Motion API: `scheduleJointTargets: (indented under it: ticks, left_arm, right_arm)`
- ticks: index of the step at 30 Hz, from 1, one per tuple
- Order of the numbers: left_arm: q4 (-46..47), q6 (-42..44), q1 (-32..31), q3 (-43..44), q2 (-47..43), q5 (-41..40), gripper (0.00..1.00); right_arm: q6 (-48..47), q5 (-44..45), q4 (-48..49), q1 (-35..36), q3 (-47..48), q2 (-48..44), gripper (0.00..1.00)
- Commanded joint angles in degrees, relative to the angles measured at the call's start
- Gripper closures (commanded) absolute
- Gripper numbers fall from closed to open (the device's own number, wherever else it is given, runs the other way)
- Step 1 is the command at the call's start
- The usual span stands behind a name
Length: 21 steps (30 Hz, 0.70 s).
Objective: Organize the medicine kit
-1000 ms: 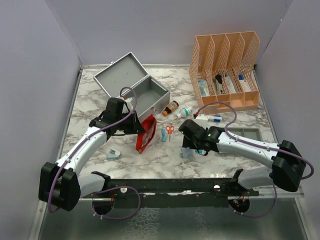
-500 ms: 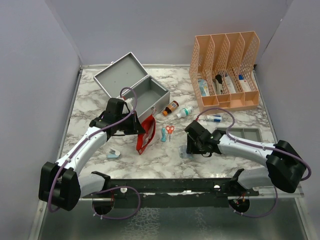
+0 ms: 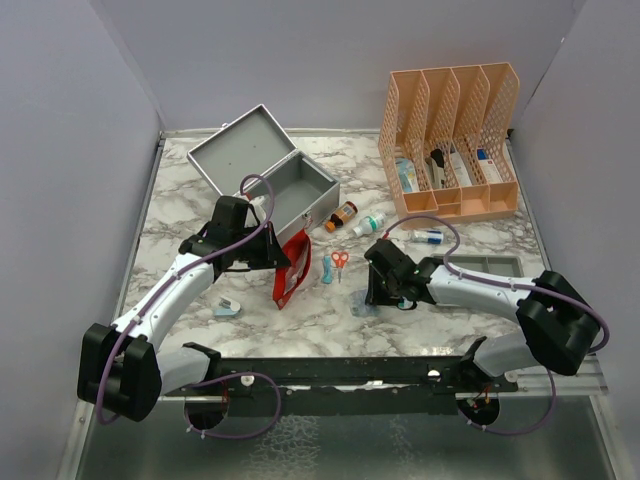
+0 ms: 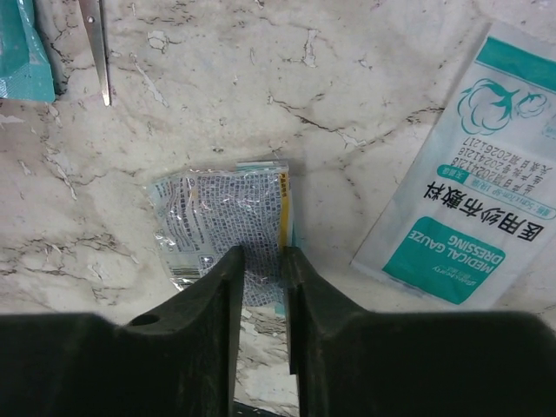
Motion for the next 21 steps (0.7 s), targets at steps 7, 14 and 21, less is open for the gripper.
scheduleJointTargets:
  ticks: [7, 14, 21]
  left_arm:
    - [1.2, 0.6, -0.4, -0.6, -0.1, -0.3, 1.00]
    - [1.2, 0.6, -0.4, -0.5, 0.0, -0.3, 1.00]
    - [1.2, 0.6, -0.4, -0.5, 0.0, -0.3, 1.00]
  right_arm:
    - [-1.0, 3.9, -3.5, 0.0, 2.0, -1.1, 0.52]
    - [-3.6, -0.4, 2.2, -1.7, -0.7, -2.8, 0.50]
    - [-5.7, -5.8, 5.5, -4.6, -3.4, -4.5, 0.51]
